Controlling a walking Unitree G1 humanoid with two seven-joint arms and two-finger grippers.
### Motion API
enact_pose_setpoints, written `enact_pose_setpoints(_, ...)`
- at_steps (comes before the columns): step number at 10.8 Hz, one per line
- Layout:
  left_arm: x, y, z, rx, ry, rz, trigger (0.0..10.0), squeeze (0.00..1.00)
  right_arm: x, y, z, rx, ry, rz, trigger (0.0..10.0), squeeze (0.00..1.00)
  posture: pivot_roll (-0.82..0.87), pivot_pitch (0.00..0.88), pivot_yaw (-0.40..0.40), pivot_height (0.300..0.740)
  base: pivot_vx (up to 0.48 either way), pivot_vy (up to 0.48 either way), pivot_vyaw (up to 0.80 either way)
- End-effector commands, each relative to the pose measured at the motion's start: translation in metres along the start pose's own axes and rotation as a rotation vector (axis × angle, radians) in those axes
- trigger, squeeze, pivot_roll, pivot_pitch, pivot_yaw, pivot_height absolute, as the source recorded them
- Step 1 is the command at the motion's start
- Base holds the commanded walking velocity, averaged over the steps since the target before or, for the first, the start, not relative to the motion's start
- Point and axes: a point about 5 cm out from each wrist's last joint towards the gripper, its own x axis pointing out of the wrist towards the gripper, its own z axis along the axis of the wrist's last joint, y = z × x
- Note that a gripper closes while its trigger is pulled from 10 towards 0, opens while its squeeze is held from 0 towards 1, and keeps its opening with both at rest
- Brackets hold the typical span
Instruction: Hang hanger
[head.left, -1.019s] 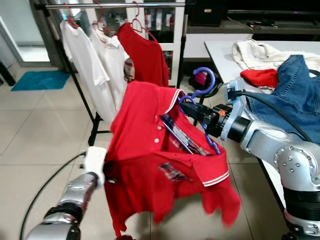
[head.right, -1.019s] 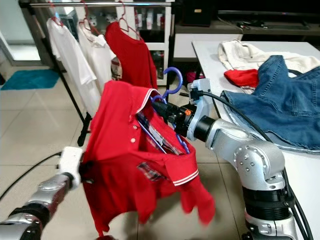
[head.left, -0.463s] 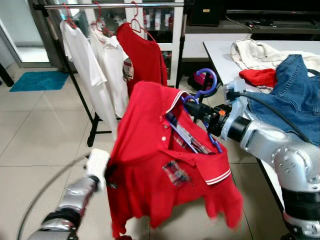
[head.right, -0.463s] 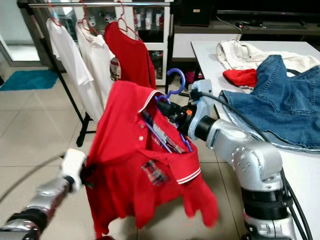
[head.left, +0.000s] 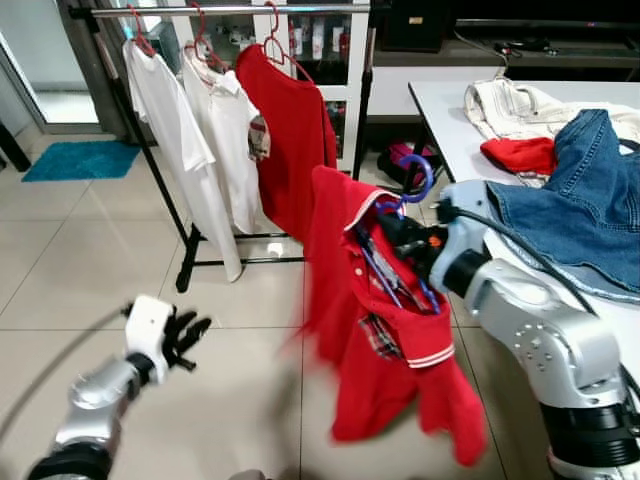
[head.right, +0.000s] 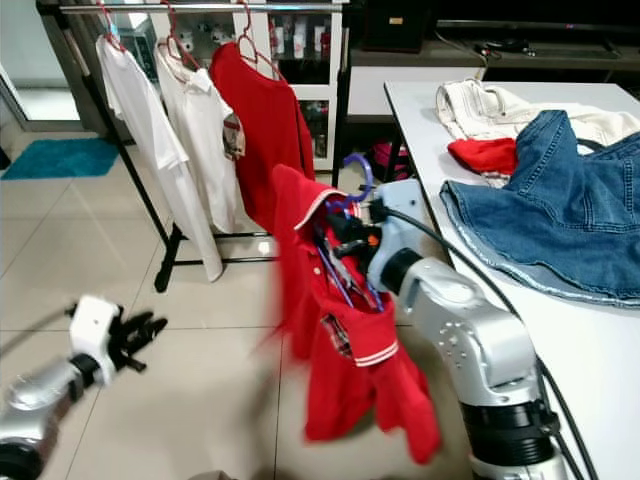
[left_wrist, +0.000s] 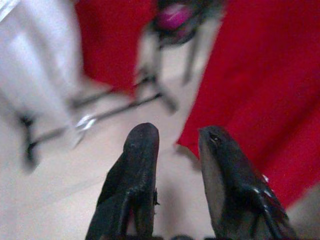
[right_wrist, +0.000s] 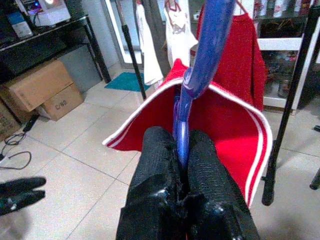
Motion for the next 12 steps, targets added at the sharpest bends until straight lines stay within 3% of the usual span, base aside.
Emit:
enact_pose_setpoints(1,0.017,-0.019,0.032,0.033,-0.097,-0.197,10.0,1.0,0.006,0.007,0.015,-0.049,-0.049,0.043,10.0,0.0,-0.02,0.0,0.022,0.74,0.0,0.0,0.0)
enact_pose_setpoints(2,0.03,-0.039,0.057,0.043,-0.155,-0.378,10.0,1.0,0.013,0.008,0.014,-0.066,-0.029,0.049,10.0,0.0,-0.02,0.0,0.018,0.74,0.0,0.0,0.0)
enact_pose_setpoints(4,0.049,-0.071,0.091,0.088,-0.183,-0.638,10.0,1.0,0.025,0.008,0.012,-0.056,0.017,0.019,10.0,0.0,-0.03,0.0,0.032,0.74,0.0,0.0,0.0)
enact_pose_setpoints(5,0.059,-0.091,0.108,0.128,-0.192,-0.773,10.0,0.7,0.032,0.01,0.016,-0.048,0.019,0.011,10.0,0.0,-0.04,0.0,0.034,0.74,0.0,0.0,0.0)
enact_pose_setpoints(6,0.063,-0.099,0.114,0.135,-0.197,-0.828,10.0,0.0,0.036,0.011,0.018,-0.045,0.016,0.011,10.0,0.0,-0.04,0.0,0.036,0.74,0.0,0.0,0.0)
enact_pose_setpoints(8,0.067,-0.126,0.124,0.148,-0.161,-1.004,10.0,0.0,0.044,0.019,0.023,-0.04,0.01,0.043,10.0,0.0,-0.05,0.0,0.05,0.74,0.0,0.0,0.0)
enact_pose_setpoints(11,0.074,-0.14,0.117,0.175,-0.114,-1.056,10.0,0.0,0.049,0.022,0.025,-0.027,0.01,0.053,10.0,0.0,-0.06,0.0,0.05,0.74,0.0,0.0,0.0)
enact_pose_setpoints(12,0.078,-0.142,0.115,0.182,-0.104,-1.041,6.0,0.0,0.049,0.022,0.026,-0.026,0.01,0.056,10.0,0.0,-0.06,0.0,0.048,0.74,0.0,0.0,0.0)
